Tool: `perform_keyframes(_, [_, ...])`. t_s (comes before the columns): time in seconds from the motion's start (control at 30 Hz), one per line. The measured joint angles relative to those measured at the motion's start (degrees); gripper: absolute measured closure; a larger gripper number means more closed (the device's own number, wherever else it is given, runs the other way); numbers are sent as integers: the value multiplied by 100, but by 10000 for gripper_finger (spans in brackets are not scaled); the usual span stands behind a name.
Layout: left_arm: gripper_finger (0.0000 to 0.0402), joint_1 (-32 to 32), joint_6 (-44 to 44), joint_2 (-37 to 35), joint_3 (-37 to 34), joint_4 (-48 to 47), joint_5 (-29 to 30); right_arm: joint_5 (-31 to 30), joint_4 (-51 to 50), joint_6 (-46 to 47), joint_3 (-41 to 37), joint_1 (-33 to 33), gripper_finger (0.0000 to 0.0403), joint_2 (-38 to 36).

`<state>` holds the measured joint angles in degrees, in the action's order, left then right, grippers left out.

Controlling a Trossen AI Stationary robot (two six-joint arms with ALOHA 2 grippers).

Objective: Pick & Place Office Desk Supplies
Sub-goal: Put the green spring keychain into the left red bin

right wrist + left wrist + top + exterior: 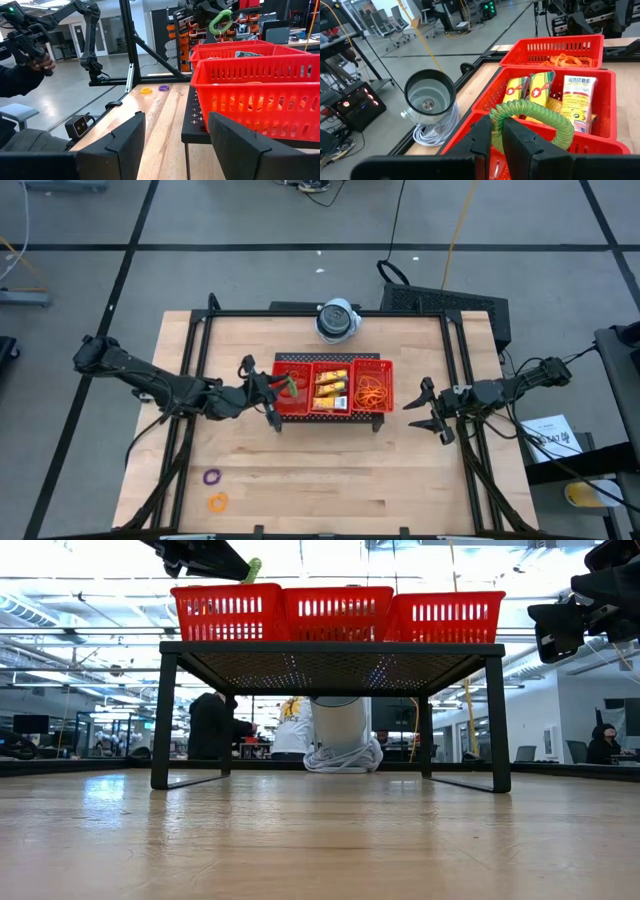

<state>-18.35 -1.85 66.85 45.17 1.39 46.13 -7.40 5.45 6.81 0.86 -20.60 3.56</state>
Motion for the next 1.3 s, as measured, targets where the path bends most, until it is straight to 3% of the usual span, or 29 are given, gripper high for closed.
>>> perform_keyframes(0.27, [360, 0, -33, 0, 0, 7, 0, 0, 0, 0, 0, 0, 197, 1])
perform_keyframes(0.57, [360, 64, -1200, 0, 0, 11, 0, 0, 0, 0, 0, -2, 197, 1])
perform_keyframes(1.3, [360, 70, -1215, 0, 0, 59, 2, 0, -1, 1, 0, 0, 197, -1])
